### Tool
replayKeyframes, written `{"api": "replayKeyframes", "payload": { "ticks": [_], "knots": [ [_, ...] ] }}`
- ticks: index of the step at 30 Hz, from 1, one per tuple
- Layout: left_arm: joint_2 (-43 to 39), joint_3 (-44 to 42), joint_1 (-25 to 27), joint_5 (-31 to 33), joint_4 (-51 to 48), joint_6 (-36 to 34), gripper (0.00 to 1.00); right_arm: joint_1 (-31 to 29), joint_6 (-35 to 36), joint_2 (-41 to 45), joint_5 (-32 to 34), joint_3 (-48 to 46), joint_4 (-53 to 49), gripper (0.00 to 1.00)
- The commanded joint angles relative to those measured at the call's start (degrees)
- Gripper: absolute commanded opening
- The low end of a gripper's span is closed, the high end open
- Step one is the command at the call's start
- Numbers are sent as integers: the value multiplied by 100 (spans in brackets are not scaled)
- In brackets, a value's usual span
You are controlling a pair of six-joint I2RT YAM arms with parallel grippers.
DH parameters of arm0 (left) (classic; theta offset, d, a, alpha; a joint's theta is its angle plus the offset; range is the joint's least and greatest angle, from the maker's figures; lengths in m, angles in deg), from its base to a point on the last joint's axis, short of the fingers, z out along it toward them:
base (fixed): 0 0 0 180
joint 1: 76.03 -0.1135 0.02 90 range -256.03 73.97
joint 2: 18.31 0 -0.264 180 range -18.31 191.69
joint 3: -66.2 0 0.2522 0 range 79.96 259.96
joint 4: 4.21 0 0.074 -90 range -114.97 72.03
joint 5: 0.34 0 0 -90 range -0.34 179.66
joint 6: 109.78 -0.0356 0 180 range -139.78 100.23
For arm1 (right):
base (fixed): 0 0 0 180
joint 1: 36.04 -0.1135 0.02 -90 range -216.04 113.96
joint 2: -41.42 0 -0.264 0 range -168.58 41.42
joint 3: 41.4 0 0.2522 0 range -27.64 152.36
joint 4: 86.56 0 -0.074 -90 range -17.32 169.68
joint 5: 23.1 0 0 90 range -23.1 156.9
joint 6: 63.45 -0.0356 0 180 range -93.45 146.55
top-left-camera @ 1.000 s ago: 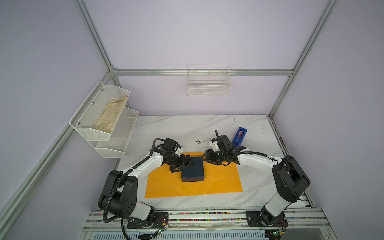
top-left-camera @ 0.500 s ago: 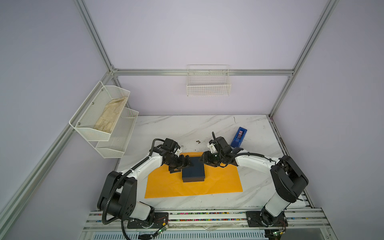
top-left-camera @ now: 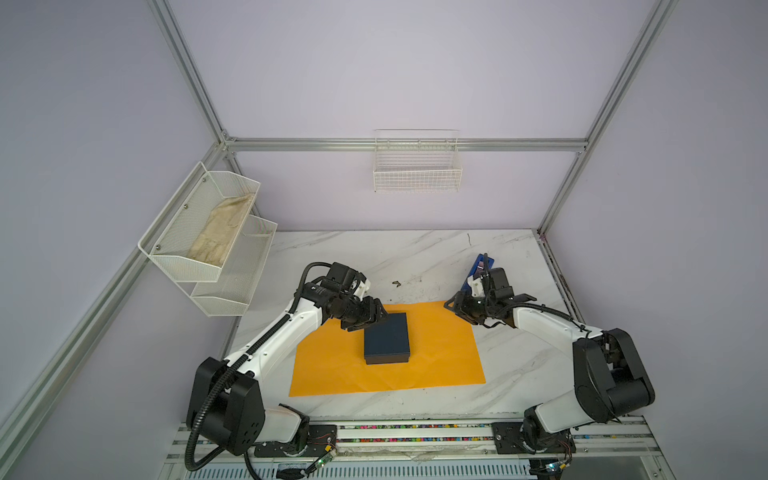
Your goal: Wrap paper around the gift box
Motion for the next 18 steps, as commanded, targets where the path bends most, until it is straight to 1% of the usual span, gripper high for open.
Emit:
{"api": "replayKeyframes", "payload": {
  "ticks": [1,4,8,11,13,15,16,18],
  "knots": [
    [355,566,257,-201,-60,56,55,456,393,19,-238,-326,-193,54],
    [596,568,493,-197,-66,137,44,787,496,24,-283,-554,-211,54],
    [853,453,675,-182,-64,191,37,905,560,-31,-210,-733,-211,55],
    [974,299,724,-70,-86,195,34,918,622,-105,-29,-806,-279,55],
    [1037,237,737,136,-227,159,33,914,882,-185,107,-787,-465,55],
    [1089,168,737,172,-275,124,32,915,1005,-238,196,-786,-572,55],
    [1116,143,737,172,-277,124,32,916,997,-247,95,-840,-513,55],
    [1144,111,737,164,-278,124,32,907,974,-307,-374,-966,-294,55]
  ]
}}
